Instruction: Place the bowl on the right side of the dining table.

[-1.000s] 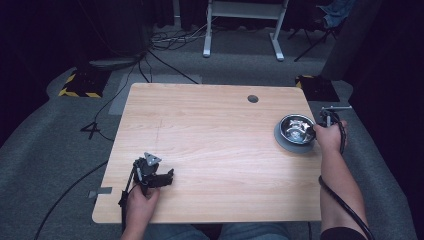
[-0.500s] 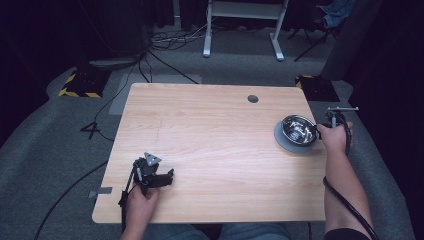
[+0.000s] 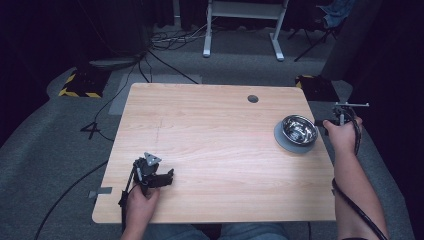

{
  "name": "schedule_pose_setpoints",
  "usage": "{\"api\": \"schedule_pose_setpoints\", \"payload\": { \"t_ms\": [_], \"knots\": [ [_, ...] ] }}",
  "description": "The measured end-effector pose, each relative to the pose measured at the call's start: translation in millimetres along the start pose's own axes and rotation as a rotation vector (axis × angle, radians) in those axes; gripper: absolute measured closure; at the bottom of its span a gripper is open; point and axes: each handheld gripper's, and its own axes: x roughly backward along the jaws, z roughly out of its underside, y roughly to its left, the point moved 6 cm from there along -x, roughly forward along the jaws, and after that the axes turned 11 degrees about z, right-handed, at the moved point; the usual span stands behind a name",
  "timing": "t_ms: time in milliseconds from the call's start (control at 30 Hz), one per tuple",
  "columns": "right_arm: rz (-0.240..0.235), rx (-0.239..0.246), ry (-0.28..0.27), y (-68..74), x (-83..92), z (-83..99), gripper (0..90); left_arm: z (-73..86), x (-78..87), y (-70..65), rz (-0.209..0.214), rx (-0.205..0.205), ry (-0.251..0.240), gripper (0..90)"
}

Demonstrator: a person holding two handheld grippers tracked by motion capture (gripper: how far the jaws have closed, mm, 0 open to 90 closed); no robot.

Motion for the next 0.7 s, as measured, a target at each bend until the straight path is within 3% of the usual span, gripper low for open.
{"api": "schedule_pose_setpoints", "payload": {
  "t_ms": [233,700],
  "knots": [
    [-0.022,0.055,-0.057,10.8,20.7,-10.7,55.4,0.0,-0.1,0.0,-0.002,0.000,-0.002,13.6],
    [-0.119,0.200,-0.157,55.5,66.0,-24.4,55.1,2.5,1.8,-0.5,0.005,-0.008,0.000,13.6]
  ]
}}
